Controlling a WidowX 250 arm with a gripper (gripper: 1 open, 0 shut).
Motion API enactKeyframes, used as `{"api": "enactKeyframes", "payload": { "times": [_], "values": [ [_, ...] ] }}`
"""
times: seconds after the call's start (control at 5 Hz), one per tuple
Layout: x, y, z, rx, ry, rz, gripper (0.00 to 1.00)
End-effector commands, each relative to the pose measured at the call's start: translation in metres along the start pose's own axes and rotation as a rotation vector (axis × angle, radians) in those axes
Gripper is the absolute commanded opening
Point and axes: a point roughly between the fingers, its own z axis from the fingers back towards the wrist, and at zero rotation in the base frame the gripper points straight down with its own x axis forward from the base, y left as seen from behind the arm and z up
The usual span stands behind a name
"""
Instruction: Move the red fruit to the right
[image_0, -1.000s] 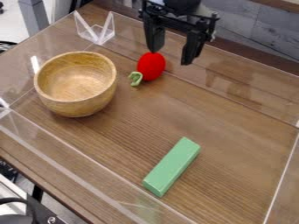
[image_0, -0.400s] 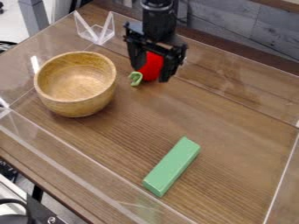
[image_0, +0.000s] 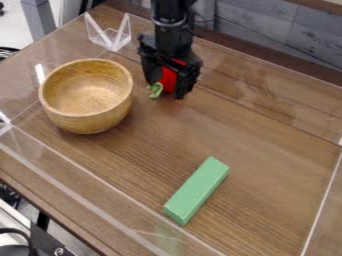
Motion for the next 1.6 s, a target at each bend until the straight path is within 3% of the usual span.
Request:
{"api": "enactKeyframes", "payload": {
  "times": [0.0,0.2,0.4,0.6,1.0,1.2,1.4],
  "values": [
    [0.014,0.009,0.004,0.013,-0.073,0.005,1.00],
    [0.024,0.000,-0.006,0.014,-0.087,0.023,1.00],
    [0.030,-0.011,-0.014,0.014,-0.092,0.032,0.00],
    [0.033,-0.021,-0.015,0.010,-0.094,0.042,0.00],
    [0.043,0.005,-0.019,-0.025,-0.088,0.085,0.00],
    [0.053,0.015,-0.020,-0.035,-0.081,0.120,0.00],
    [0.055,0.022,-0.020,-0.043,-0.074,0.152,0.00]
  ]
}}
